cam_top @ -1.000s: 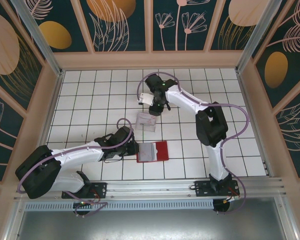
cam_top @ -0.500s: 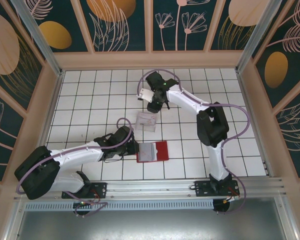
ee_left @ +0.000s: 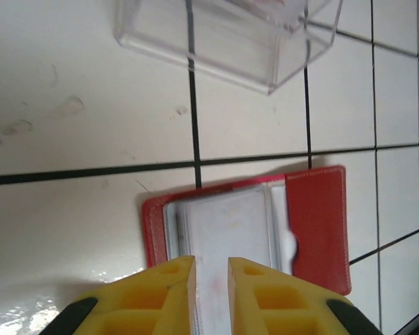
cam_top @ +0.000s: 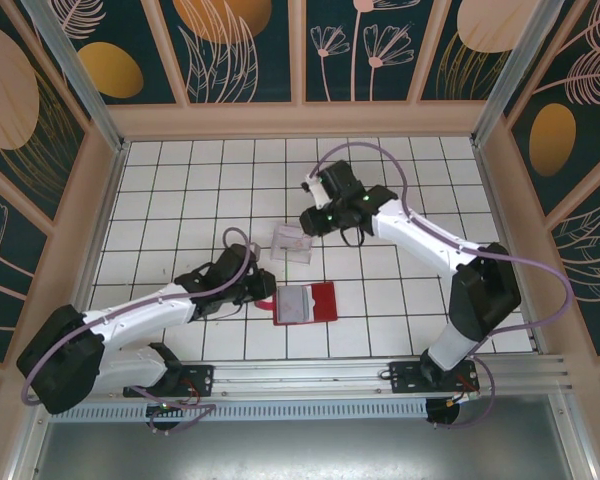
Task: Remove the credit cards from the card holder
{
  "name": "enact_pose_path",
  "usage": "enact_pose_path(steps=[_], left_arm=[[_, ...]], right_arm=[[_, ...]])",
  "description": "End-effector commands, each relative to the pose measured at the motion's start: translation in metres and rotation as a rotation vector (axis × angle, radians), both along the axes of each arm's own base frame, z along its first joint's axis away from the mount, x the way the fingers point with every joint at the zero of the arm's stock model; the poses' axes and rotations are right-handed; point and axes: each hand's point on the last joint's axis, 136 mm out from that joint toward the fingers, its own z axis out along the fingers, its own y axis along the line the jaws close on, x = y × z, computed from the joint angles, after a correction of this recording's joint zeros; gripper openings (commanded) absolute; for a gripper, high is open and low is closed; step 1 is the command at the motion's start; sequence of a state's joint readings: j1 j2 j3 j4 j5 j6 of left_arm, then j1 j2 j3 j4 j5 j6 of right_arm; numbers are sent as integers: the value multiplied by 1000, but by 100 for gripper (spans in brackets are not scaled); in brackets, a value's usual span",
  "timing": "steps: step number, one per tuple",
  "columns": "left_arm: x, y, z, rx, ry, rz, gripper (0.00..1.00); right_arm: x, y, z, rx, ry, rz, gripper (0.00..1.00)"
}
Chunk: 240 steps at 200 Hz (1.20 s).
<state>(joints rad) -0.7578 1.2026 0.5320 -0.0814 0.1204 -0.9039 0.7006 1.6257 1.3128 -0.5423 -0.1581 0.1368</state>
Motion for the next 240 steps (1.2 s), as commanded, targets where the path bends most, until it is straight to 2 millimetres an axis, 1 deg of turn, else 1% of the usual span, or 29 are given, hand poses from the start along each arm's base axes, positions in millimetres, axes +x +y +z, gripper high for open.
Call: enact_pose_path(steps=[1, 26, 41, 64, 85, 121, 146, 160, 200, 240], left_arm=[[5, 11, 2, -47, 6, 25, 21], [14, 27, 2, -48, 2, 52, 22], [18, 33, 3, -36, -1, 61, 23], [23, 41, 0, -36, 5, 75, 23], [27, 48, 0, -38, 6, 92, 23], [33, 60, 0, -28, 4, 114, 24], [34, 62, 1, -16, 2, 112, 24], [35, 63, 2, -12, -1, 114, 24], [33, 63, 3, -15, -3, 108, 24], [31, 65, 0, -7, -3, 111, 24]], right_arm=[[-36, 3, -12, 33, 147, -152, 31], [-69, 6, -32, -24, 231, -206, 33], [-83, 6, -46, -69, 271, -243, 33], [-107, 12, -65, -133, 325, -264, 33], [-120, 16, -76, -188, 341, -276, 35], [-131, 24, -95, -260, 357, -274, 38], [-138, 27, -108, -303, 370, -268, 39], [-141, 31, -111, -320, 374, -259, 40], [-138, 41, -116, -347, 358, -249, 41], [-140, 45, -131, -388, 367, -240, 43]])
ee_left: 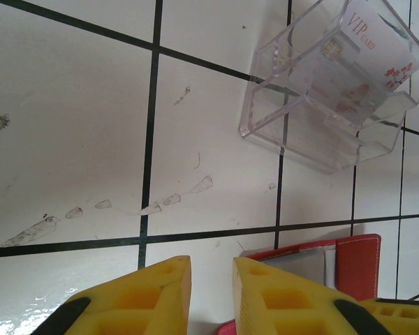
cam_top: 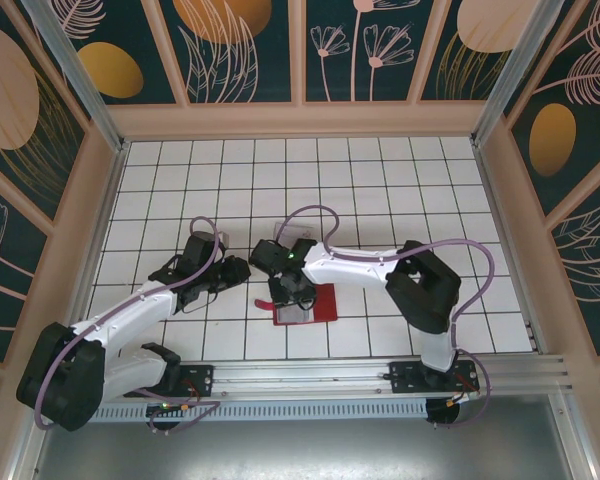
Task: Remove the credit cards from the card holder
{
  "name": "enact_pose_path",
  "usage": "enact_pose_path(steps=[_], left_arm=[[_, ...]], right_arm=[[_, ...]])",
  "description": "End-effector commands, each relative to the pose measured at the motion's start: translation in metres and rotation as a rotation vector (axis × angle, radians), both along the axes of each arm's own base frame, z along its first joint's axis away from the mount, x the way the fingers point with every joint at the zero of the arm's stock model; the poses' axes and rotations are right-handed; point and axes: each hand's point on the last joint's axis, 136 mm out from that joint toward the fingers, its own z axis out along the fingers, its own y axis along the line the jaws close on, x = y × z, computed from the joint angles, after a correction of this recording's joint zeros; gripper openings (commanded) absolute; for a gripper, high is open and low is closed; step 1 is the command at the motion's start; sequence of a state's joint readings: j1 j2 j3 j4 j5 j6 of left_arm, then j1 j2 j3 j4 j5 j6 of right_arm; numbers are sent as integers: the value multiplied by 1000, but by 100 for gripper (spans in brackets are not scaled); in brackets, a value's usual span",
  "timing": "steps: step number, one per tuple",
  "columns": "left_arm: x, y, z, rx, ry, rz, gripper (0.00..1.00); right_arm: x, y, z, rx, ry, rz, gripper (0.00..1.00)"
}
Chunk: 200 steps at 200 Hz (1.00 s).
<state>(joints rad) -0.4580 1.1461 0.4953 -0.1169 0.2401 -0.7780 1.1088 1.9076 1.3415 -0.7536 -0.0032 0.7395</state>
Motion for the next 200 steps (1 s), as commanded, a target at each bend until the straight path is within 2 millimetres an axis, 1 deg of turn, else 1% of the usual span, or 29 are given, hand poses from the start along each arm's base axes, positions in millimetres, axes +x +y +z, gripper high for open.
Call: enact_pose_path(steps=[1, 22, 42, 65, 83, 95, 112, 129, 162, 184, 200], left_arm=[[-4, 2, 1, 3, -2, -16, 24], [-5, 1, 2, 0, -3, -18, 24], [-6, 1, 2, -2, -1, -24, 24], [-6, 0, 2, -5, -1, -27, 24], [-6, -1, 3, -4, 0, -40, 24], [-7, -1, 6, -2, -4, -46, 24], [-7, -1, 9, 4, -8, -57, 24], [-8, -6, 14, -12, -8, -86, 23], [-16, -22, 21, -46, 1, -143, 22], [-21, -37, 27, -98, 7, -177, 21], [-27, -50, 27, -130, 19, -205, 20]], right_arm=[[-1, -4, -8, -64, -4, -7, 43], [-3, -7, -17, -92, 3, -9, 43], [-4, -14, -25, -119, 6, -15, 42], [-5, -17, -28, -131, 7, -20, 34], [-3, -15, -25, -122, -2, -23, 27], [-3, -15, -24, -121, -6, -26, 19], [-1, -13, -21, -110, -17, -28, 10], [2, -10, -15, -90, -30, -33, 6], [10, -3, 4, 0, -56, -57, 5], [18, 0, 15, 111, -67, -96, 5], [18, 0, 20, 197, -42, -111, 5]])
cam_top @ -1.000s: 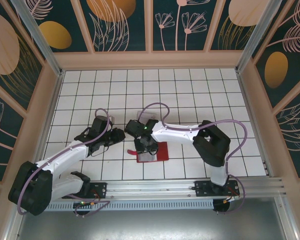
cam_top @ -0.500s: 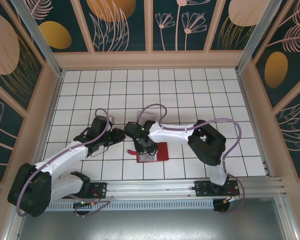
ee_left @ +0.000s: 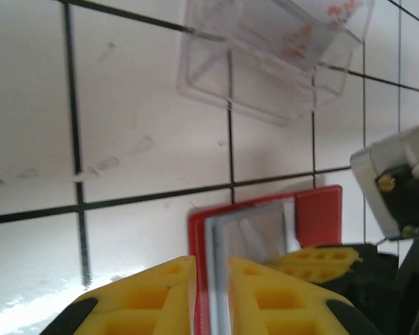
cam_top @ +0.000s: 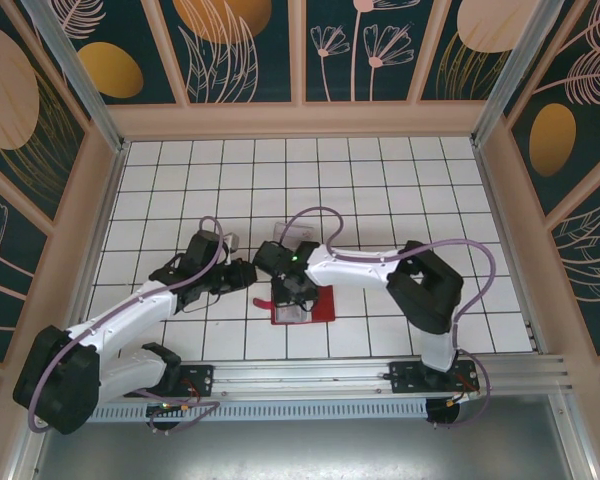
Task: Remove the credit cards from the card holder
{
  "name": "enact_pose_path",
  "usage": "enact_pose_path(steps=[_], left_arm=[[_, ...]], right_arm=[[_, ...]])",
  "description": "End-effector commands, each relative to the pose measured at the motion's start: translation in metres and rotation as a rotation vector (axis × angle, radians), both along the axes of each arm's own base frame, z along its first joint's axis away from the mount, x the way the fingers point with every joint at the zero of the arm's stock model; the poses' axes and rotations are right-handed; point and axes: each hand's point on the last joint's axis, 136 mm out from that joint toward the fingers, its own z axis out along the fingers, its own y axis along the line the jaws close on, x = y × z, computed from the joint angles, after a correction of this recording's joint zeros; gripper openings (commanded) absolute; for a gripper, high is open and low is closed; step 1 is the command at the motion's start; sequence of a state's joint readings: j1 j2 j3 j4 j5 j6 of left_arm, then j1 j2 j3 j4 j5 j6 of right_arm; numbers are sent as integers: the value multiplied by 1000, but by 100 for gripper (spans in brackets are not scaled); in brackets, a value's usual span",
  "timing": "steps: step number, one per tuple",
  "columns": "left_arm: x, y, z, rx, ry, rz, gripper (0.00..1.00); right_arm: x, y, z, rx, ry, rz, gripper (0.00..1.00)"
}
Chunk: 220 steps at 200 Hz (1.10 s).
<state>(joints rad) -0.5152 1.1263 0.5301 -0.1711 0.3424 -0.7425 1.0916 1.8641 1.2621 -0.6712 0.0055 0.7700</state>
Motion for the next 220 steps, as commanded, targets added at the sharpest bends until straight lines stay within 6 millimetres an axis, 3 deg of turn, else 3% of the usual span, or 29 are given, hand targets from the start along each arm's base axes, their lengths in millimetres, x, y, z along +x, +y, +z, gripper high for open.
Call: enact_pose_path(steps=[1, 55, 120, 185, 220], left_arm=[[-6, -23, 12, -78, 8, -56, 20], [-16, -45, 3, -105, 51, -95, 19], [-25, -71, -18, -95, 114, -138, 15], [-28, -74, -36, -30, 160, -146, 13], [-28, -82, -36, -32, 170, -162, 13]], right_arm=[[12, 6, 23, 161, -21, -63, 5], [13, -6, 29, 398, 22, -97, 6], [2, -15, 24, 485, 71, -104, 9], [-6, -20, 23, 524, 90, -116, 11], [-8, -23, 21, 529, 89, -122, 12]])
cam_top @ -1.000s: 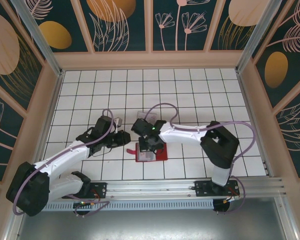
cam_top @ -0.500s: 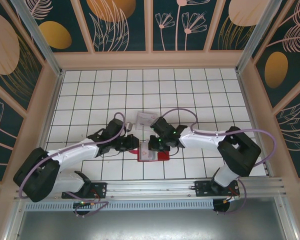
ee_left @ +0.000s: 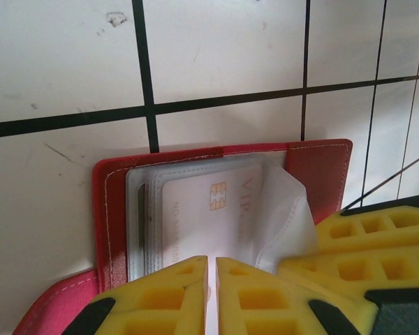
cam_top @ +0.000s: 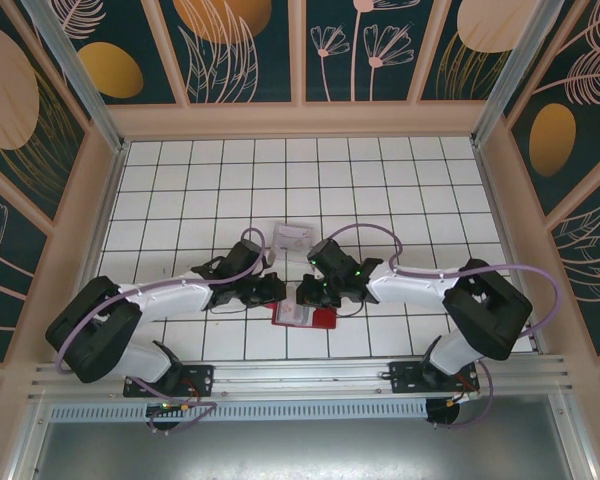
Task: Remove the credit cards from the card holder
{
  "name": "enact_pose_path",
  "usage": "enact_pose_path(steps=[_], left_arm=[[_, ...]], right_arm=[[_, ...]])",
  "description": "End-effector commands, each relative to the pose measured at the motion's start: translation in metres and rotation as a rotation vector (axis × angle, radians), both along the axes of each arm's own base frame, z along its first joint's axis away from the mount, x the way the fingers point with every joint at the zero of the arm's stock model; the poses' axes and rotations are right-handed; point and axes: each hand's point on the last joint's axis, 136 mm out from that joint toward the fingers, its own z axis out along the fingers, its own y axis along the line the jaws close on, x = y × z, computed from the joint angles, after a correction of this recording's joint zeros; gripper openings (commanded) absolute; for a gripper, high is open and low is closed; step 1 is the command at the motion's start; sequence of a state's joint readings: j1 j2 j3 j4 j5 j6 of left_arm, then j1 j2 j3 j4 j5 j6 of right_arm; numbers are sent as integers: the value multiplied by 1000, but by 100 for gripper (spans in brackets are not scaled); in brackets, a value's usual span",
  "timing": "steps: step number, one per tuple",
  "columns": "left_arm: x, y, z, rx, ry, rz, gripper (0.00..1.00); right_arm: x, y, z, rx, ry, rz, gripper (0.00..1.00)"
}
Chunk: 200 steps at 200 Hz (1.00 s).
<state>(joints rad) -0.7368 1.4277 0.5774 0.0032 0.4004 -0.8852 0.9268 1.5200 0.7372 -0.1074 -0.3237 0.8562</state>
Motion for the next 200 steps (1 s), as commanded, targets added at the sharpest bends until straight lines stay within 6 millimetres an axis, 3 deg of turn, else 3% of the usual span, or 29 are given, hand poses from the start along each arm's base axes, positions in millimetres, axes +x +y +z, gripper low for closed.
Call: enact_pose_path(steps=[1, 45, 64, 115, 200], left_arm=[[5, -9, 6, -7, -12, -8, 13], [3, -18, 3, 3, 0, -33, 13], [1, -21, 0, 7, 8, -43, 13], [1, -30, 2, 9, 7, -62, 13], [-7, -58, 1, -1, 11, -130, 15]], right_arm=[[0, 0, 7, 39, -1, -13, 13], [-1, -4, 5, 28, -6, -16, 15], [0, -9, 5, 3, -16, -28, 20], [9, -40, 10, -160, -74, -82, 31], [31, -84, 38, -326, -187, -215, 34]])
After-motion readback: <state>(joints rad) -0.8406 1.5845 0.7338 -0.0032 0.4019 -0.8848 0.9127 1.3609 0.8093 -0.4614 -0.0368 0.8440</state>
